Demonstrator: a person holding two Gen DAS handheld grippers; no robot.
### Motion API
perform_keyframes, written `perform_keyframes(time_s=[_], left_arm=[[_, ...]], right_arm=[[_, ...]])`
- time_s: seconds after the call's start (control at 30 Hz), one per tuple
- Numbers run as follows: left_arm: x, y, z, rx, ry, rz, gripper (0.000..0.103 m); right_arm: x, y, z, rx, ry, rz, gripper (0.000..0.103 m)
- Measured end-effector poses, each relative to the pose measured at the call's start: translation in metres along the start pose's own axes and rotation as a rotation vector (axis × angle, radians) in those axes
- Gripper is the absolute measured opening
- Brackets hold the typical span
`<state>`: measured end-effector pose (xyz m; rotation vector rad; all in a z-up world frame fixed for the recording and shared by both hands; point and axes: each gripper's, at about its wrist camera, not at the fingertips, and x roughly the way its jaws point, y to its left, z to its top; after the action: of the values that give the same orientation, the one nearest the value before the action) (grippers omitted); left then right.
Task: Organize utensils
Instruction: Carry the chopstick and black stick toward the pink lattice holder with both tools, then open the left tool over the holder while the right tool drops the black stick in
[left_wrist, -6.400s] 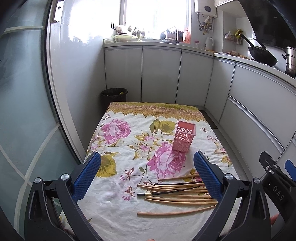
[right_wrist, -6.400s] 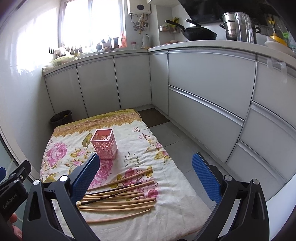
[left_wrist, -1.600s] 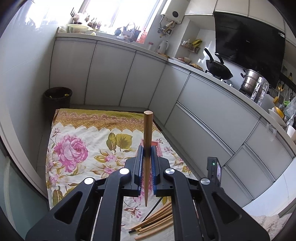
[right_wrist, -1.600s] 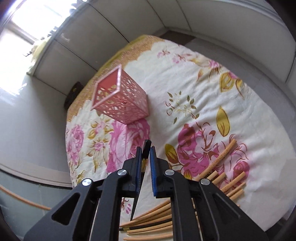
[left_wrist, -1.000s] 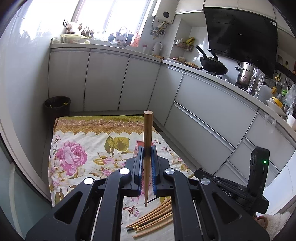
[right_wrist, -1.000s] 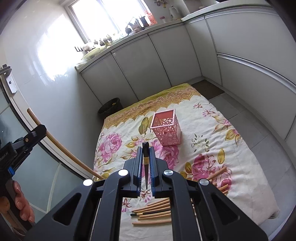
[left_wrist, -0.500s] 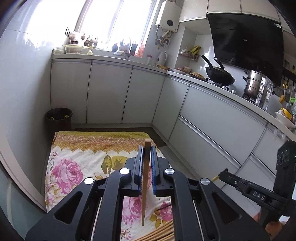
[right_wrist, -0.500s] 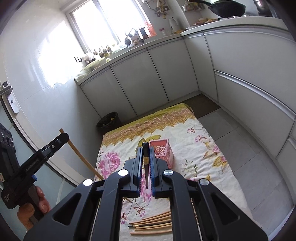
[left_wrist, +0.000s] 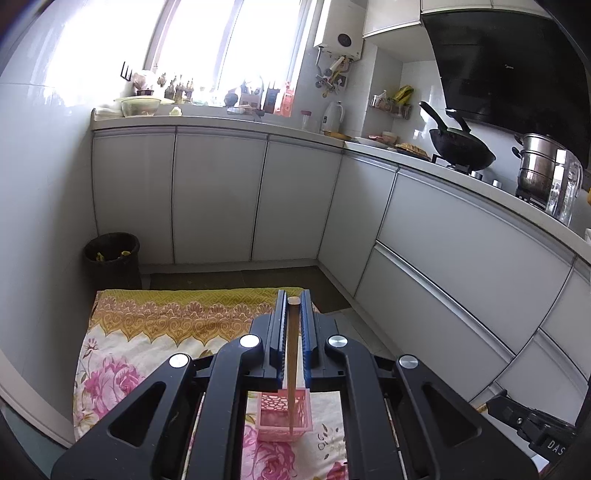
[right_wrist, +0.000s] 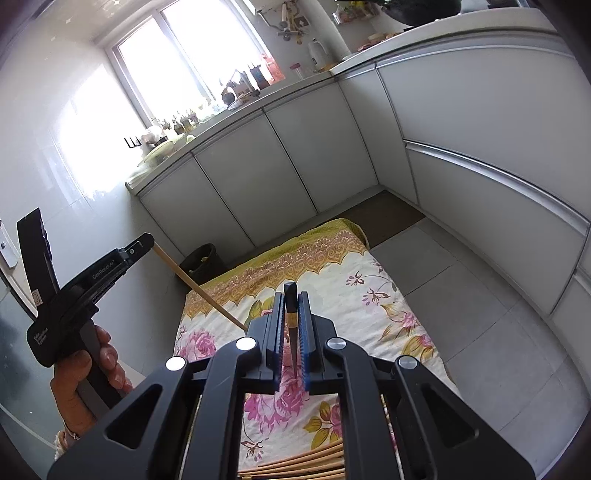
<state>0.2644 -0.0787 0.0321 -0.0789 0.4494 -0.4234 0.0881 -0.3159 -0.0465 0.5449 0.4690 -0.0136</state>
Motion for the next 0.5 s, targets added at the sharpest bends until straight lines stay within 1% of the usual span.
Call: perform_keyframes(time_s=[0.1, 0.23, 0.27, 0.33, 0.43, 0.5], left_arm=[[0.010, 0.003, 0.005, -0.009, 0.002, 0.016, 0.006], [0.017, 0.010, 0.007, -0.036, 0.015, 0.013, 0.006], [0.021, 0.011, 0.007, -0.040, 0.037, 0.009, 0.006], [0.034, 0.013, 0.002, -0.043, 0.098, 0.027, 0.007], [0.052, 0.018, -0.016, -0.031, 0.194, 0.076, 0.007], [0.053, 0.023, -0.028, -0.029, 0.225, 0.069, 0.007]], right_arm=[[0.006, -0.006, 0.006, 0.007, -0.005, -0.001, 0.008], [0.012, -0.008, 0.011, 0.015, -0.011, 0.008, 0.008], [0.013, -0.008, 0.011, 0.016, -0.011, 0.012, 0.008], [0.015, -0.007, 0.012, 0.020, -0.015, 0.021, 0.008], [0.019, -0.001, 0.016, 0.025, -0.020, 0.036, 0.008], [0.024, 0.005, 0.020, 0.015, -0.021, 0.044, 0.008]])
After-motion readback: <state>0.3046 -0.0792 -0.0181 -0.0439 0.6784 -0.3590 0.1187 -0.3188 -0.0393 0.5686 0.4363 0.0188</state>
